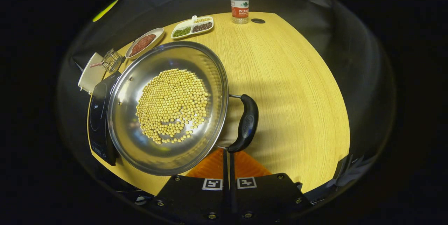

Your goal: First push the handle of the pot to place it horizontally, then grasp the pot with both hands and set it on the induction cooktop.

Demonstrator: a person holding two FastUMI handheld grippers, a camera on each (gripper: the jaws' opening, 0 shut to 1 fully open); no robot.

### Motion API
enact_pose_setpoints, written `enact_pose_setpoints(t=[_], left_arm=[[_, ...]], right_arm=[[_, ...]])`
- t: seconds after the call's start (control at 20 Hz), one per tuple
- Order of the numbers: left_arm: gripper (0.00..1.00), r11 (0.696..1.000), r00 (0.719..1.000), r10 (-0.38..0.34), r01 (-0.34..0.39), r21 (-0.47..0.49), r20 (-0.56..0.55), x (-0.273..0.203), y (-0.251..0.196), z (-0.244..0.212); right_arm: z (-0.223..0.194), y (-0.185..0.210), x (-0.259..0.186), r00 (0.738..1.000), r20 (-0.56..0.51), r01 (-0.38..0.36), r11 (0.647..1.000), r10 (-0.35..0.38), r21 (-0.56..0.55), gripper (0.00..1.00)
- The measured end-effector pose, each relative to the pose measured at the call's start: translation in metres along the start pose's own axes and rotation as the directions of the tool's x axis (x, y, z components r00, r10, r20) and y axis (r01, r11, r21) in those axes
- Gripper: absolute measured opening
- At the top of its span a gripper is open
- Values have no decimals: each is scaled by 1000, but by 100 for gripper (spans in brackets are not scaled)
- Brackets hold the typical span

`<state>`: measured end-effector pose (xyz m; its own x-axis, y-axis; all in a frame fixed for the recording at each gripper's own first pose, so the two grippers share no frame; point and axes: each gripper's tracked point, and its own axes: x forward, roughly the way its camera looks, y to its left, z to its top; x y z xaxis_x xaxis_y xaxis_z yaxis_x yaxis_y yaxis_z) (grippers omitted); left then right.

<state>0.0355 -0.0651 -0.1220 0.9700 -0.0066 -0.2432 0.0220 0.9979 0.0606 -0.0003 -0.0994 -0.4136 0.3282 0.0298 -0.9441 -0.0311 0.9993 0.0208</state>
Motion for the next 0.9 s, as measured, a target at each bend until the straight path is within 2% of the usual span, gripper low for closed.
enact_pose_setpoints(t=[0.25, 0.3, 0.6, 0.7, 0.75, 0.9], left_arm=[[95, 1000, 999, 5, -5, -15, -44, 10, -3, -22], [99, 1000, 998, 9, -10, -18, -56, 12, -3, -27], [99, 1000, 992, 17, -20, -23, -126, 24, -1, -58], [95, 1000, 988, 14, -18, -25, -153, 26, -4, -69], [99, 1000, 986, 10, -15, -26, -164, 27, -6, -74], [97, 1000, 981, 4, -9, -27, -195, 30, -11, -89]], right_arm=[[15, -11, 5, 1000, 8, 19, 999, -19, -33, 1], [18, -13, 5, 1000, 9, 22, 999, -22, -33, 1], [43, -21, 19, 999, 17, 27, 1000, -27, -6, 1], [48, -24, 23, 999, 15, 33, 999, -33, -9, 1], [48, -25, 22, 999, 13, 35, 999, -35, -13, 1], [50, -32, 21, 998, 22, 67, 998, -66, -19, 1]])
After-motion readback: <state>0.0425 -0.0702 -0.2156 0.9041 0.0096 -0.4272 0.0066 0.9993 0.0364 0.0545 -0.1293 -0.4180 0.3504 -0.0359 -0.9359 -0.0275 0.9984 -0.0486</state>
